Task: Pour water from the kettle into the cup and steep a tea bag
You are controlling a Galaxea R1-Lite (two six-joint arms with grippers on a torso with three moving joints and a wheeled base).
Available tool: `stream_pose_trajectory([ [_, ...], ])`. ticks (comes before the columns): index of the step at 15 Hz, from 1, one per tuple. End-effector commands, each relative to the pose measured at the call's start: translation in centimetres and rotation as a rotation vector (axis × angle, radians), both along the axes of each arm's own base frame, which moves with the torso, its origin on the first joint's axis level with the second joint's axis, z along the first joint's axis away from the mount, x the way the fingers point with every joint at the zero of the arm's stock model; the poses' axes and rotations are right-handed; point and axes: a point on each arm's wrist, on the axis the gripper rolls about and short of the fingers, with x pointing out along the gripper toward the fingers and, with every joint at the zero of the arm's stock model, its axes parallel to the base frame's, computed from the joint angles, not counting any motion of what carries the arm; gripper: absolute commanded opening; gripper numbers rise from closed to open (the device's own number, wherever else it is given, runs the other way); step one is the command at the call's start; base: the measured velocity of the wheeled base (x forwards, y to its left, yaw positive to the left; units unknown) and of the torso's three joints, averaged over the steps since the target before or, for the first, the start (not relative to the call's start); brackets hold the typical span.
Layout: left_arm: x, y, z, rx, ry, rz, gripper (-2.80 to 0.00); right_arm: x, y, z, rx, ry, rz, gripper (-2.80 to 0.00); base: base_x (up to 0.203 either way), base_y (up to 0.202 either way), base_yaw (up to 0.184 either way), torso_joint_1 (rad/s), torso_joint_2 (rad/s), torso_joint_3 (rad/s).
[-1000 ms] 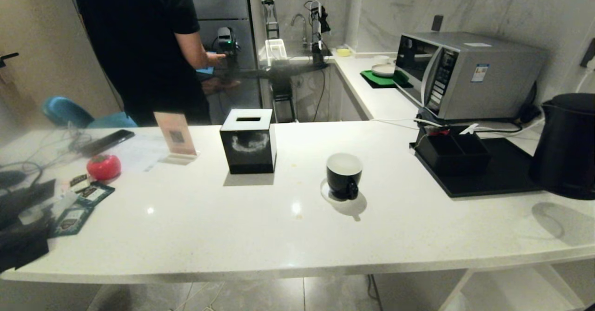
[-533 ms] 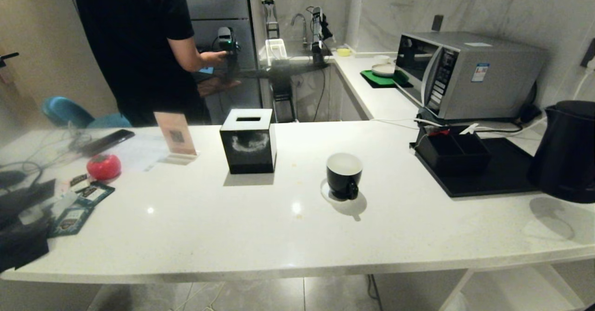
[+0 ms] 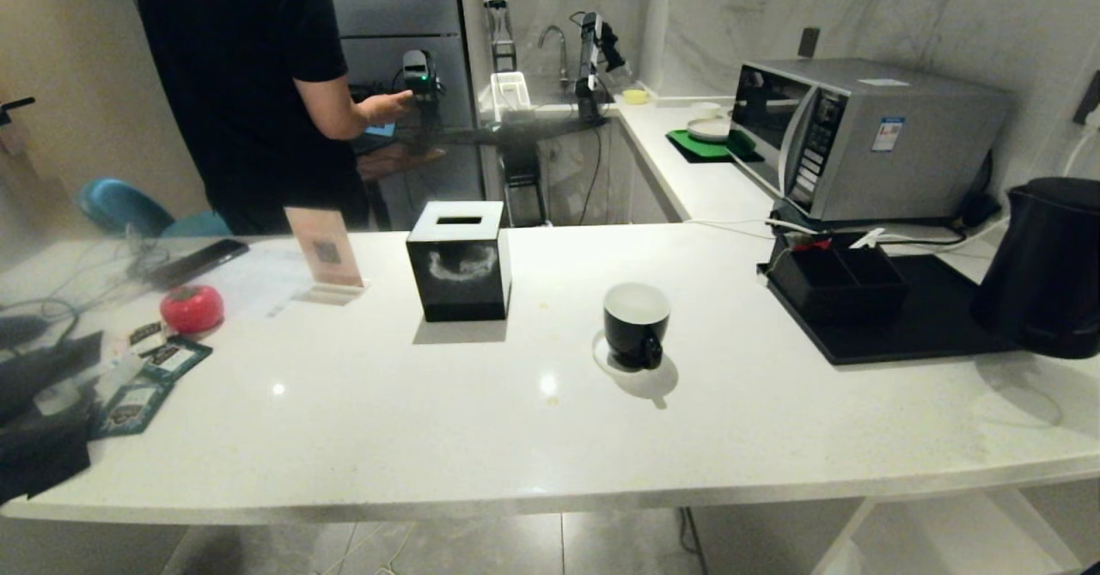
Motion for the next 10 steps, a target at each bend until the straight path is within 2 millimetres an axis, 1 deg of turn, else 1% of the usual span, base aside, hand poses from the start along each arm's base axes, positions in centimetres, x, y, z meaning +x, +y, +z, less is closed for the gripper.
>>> stream_pose_trajectory([
  [1, 0.0, 0.0, 0.0, 0.0, 0.0, 0.0, -2.8, 0.8, -0.5, -0.5, 0.004, 0.004, 0.0, -2.8, 0.0, 0.0, 0.0, 0.0, 0.0, 0.0],
  [8, 0.0, 0.0, 0.0, 0.0, 0.0, 0.0, -2.8, 3.4, -1.8, -1.1, 0.016, -0.024, 0.005, -2.8, 0.0, 0.0, 0.0, 0.0, 0.0, 0.0],
  [10, 0.0, 0.0, 0.0, 0.0, 0.0, 0.0, -2.8, 4.2, -2.2, -1.7, 0.021, -0.019, 0.007, -2.8, 0.0, 0.0, 0.0, 0.0, 0.0, 0.0],
])
